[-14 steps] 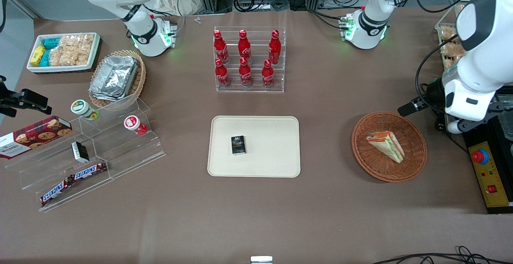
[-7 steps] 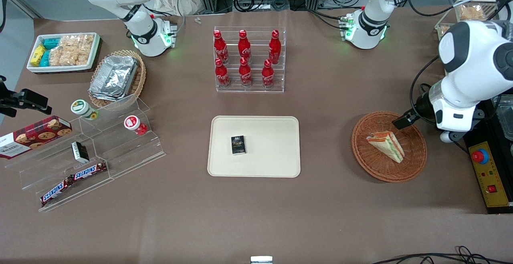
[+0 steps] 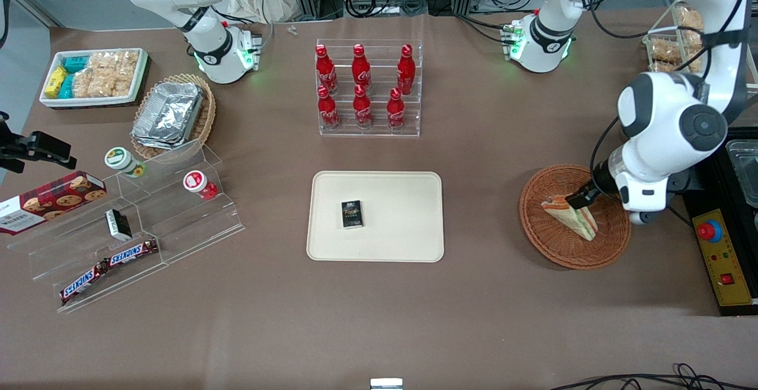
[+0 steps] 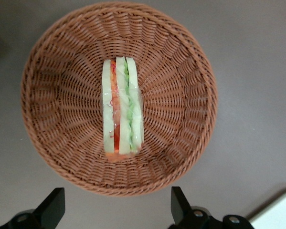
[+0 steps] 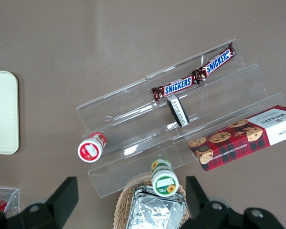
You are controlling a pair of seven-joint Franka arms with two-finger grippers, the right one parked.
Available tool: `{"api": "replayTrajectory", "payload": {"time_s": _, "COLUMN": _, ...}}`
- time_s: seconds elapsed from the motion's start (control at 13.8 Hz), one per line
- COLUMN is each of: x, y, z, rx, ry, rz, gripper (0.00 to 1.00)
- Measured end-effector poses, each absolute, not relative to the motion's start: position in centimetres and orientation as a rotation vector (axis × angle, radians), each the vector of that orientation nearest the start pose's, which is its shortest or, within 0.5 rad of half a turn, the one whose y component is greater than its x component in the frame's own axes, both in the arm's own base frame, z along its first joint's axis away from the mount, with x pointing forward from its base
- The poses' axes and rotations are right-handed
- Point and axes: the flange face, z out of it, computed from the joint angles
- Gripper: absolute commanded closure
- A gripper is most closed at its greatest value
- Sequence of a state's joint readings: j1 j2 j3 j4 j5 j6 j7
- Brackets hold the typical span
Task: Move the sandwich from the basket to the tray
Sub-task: 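Lower the open left gripper around the sandwich and close it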
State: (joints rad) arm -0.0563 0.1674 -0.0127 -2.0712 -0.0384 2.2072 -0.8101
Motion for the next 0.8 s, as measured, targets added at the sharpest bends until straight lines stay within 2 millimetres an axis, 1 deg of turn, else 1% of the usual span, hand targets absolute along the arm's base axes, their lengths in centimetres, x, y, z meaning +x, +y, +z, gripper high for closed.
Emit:
{"api": "replayTrajectory", "payload": {"time_s": 0.14, "x": 57.3, "y": -3.5, "z": 32.7, "rx": -2.915, "ry": -1.216, "rz": 0.053, "gripper": 0.0}}
{"api": "replayTrajectory", "payload": {"time_s": 0.43, "x": 56.6, "y": -2.8, "z": 28.9, "rx": -2.905, "ry": -1.25, "rz": 0.021, "gripper": 0.0}}
{"api": "replayTrajectory", "payload": {"time_s": 0.58, "x": 56.6, "y": -2.4, "z": 27.7, "rx": -2.898, "ry": -1.259, "rz": 0.021, "gripper": 0.0}}
{"api": "replayTrajectory", "payload": {"time_s": 0.8, "x": 56.7, "y": -1.8, "z": 26.4, "rx": -2.889, "ry": -1.272, "rz": 0.015, "gripper": 0.0}}
